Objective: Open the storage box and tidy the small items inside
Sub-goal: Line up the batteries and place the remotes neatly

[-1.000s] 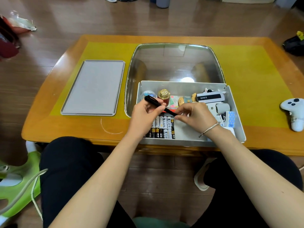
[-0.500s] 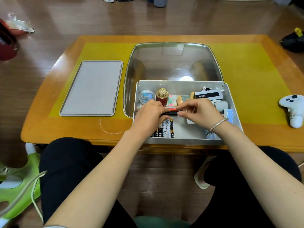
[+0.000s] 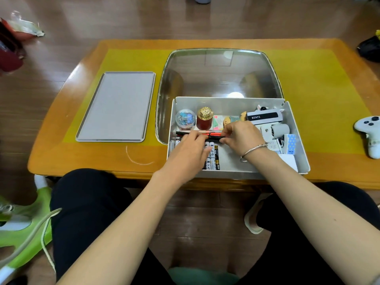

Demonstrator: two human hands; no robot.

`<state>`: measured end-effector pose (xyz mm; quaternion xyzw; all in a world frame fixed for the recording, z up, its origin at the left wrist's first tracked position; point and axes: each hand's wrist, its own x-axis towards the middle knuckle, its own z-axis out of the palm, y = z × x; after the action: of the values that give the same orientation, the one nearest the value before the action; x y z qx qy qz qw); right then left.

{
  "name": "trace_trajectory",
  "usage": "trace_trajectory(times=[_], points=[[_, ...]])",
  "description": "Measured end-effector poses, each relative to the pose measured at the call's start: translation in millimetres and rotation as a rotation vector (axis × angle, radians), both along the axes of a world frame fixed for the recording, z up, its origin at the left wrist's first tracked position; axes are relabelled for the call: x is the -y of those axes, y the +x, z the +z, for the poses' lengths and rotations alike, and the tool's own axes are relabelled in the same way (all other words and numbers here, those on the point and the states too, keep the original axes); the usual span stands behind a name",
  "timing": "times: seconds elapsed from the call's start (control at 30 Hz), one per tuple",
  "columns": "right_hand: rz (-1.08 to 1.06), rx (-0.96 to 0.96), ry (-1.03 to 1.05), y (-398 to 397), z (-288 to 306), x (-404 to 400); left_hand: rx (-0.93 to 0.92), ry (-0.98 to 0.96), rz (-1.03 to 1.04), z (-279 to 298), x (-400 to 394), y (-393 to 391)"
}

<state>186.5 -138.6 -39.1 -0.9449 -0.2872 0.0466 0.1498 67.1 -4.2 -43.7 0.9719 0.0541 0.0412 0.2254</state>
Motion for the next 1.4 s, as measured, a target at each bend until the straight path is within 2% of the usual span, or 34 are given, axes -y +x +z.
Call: trace_trajectory(times=[0.13, 0.27, 0.8, 1.13, 1.4], points=[[0.037, 0.078, -0.122, 2.5, -9.0, -11.5, -0.312, -0.006, 0.004, -6.7, -1.0, 4.7], [0.046, 0.122, -0.166, 4.3, -12.4, -14.5, -0.417, -0.047, 0.028, -12.0, -3.4, 9.4], [0.032, 0.253, -0.200, 6.1, -20.9, -13.4, -0.412, 0.067, -0.011, -16.1, -3.7, 12.7], [0.063, 0.189, -0.097, 7.2, -18.7, -12.2, -0.394, 0.137, 0.054, -11.3, 0.1, 10.3], [0.100, 0.202, -0.092, 6.6, -23.6, -12.3, -0.446, 0.155, 0.070, -9.4, 0.8, 11.0]])
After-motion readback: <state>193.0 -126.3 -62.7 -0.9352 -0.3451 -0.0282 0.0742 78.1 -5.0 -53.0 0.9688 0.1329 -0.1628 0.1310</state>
